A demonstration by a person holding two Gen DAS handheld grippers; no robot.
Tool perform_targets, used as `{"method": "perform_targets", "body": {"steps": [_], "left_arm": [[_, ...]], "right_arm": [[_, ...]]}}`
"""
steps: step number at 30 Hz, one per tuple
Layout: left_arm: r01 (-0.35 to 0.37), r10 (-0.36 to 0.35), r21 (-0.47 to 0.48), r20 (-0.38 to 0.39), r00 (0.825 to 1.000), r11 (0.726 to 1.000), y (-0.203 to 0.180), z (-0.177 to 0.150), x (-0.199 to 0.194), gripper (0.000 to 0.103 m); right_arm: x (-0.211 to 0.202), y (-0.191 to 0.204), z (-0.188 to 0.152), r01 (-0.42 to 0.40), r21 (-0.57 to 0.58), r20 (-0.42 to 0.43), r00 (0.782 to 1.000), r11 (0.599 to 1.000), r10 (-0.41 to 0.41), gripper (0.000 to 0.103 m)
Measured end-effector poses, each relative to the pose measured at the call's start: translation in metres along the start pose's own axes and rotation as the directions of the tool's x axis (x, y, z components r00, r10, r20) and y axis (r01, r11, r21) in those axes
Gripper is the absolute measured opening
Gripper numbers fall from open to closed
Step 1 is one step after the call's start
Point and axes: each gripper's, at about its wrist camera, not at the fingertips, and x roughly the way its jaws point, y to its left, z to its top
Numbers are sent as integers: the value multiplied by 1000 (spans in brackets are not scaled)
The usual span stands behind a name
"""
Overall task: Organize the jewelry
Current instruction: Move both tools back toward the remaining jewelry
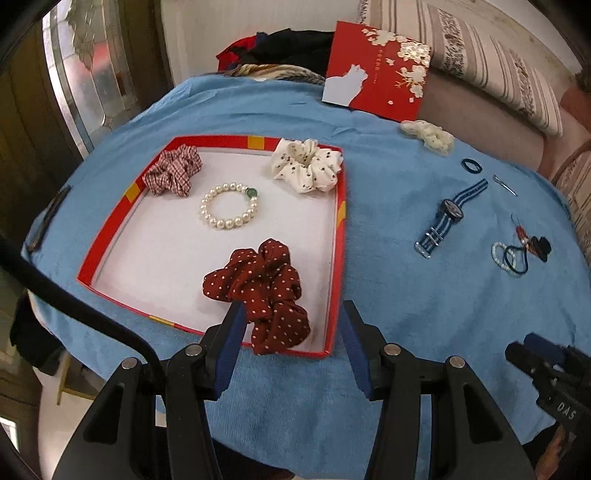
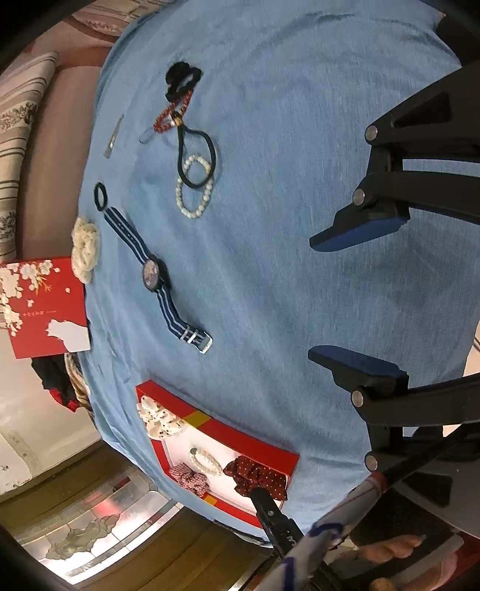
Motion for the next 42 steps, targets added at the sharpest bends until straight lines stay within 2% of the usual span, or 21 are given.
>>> {"method": "perform_targets", "body": {"steps": [9,16,22,28,32,36,37,42], "left_arm": [[-31,29,94,21,999,995,-35,-5,-16,53],[-32,32,156,3,999,987,-63,-6,-9,54],[49,-39,158,-64,997,986,-84,-1,7,54],[113,-96,207,-91,991,972,-126,7,31,54],[182,-156,228,-128,979,956,-159,16,54,54],[252,-220,211,-166,961,944,-186,29,76,51],[253,-220,214,-167,961,944,-191,33,80,48],[243,-223,193,-121,967,951,-195,64,94,48]], "right_arm": [[-17,-37,-7,-3,81,40,999,997,-1,60],[-24,-84,-17,15,175,54,998,984,-25,62],[-28,-138,-26,63,273,50,996,960,-79,62],[-26,-173,-20,78,306,53,994,949,-99,62],[-22,-189,-5,74,314,70,992,946,-100,62],[-17,-197,17,51,308,95,992,950,-84,62],[-15,-198,24,38,308,101,992,950,-73,62],[8,-196,54,9,292,107,993,956,-42,62]]}}
